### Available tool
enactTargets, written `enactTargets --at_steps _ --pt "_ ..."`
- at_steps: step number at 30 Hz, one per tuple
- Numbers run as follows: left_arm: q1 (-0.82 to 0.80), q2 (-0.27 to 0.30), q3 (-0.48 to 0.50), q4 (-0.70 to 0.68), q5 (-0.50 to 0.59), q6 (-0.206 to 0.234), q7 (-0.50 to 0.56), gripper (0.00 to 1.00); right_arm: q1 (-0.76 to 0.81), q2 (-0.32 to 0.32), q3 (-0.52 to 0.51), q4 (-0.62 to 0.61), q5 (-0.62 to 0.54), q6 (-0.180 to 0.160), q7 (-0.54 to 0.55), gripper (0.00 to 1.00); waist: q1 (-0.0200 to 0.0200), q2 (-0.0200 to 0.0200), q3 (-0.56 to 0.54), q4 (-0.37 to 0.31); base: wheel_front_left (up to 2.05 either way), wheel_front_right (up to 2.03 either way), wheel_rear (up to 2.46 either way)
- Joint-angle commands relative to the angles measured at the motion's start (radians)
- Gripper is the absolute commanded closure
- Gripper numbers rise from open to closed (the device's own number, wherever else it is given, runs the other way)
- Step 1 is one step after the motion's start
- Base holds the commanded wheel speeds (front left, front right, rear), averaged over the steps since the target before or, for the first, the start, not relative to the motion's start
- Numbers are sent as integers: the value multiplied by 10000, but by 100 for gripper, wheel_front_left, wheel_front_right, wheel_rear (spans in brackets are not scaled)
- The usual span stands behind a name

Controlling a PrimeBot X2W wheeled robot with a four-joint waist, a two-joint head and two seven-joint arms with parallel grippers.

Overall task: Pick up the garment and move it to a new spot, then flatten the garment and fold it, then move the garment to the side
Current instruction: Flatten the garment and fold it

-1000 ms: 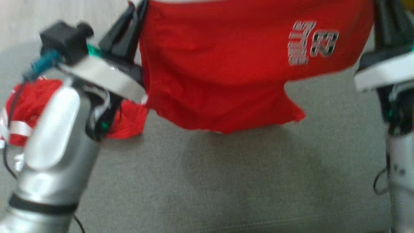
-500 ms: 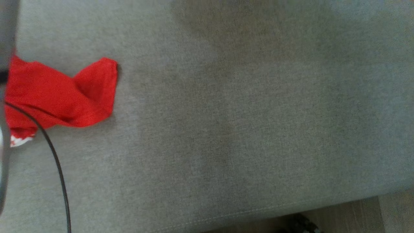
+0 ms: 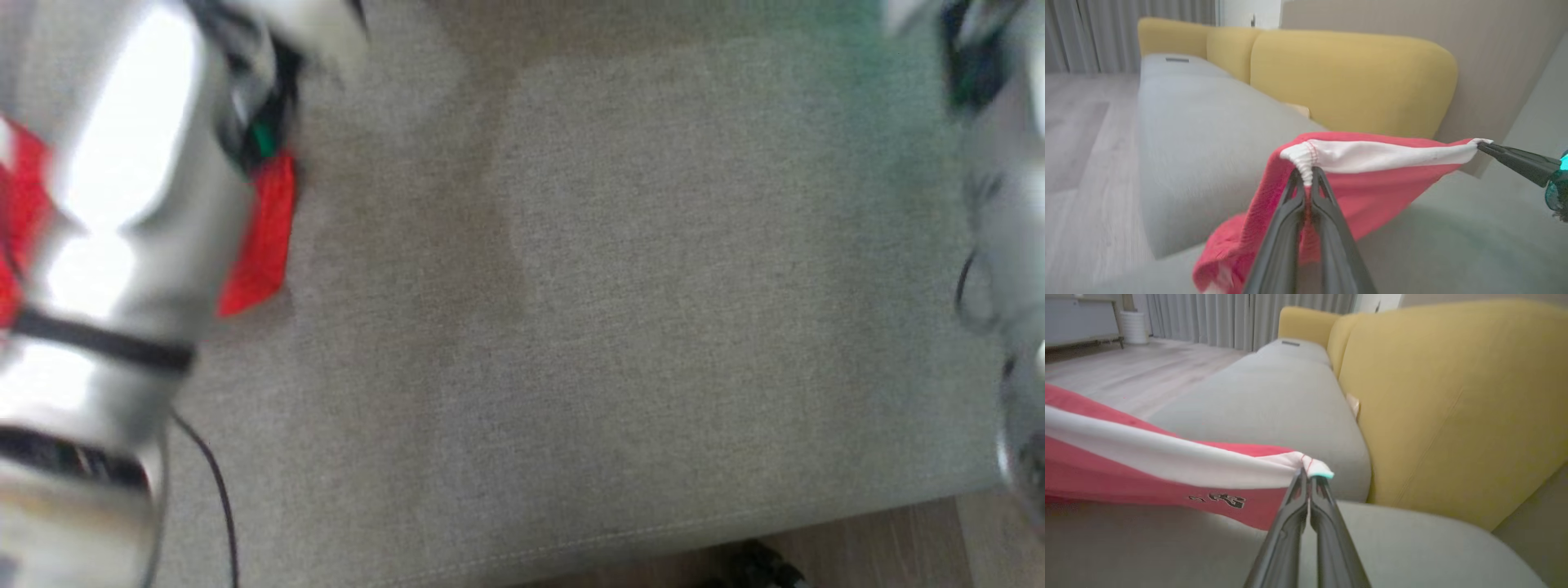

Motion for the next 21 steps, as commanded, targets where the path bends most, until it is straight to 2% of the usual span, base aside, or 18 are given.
enactTargets --at_steps 1,5,9,15,21 --pt "-127 320 241 -395 -88 16 -51 100 18 -17 143 -200 146 -11 -24 100 0 0 -191 34 0 0 0" --pt "1484 449 -218 -739 -99 16 -51 100 1108 -283 1026 278 844 -11 106 100 0 0 -681 112 0 0 0" --pt "2816 667 -777 -1156 85 16 -52 100 2142 -755 1856 214 1619 -11 261 100 0 0 -1205 159 0 0 0" --pt "4188 830 -1111 -1588 338 16 -52 100 3608 -1641 2828 -550 2719 -11 597 100 0 0 -1840 106 0 0 0" --pt "5098 783 -988 -1997 667 16 -52 100 4909 -2480 3296 -1593 3532 -11 907 100 0 0 -2308 6 0 0 0"
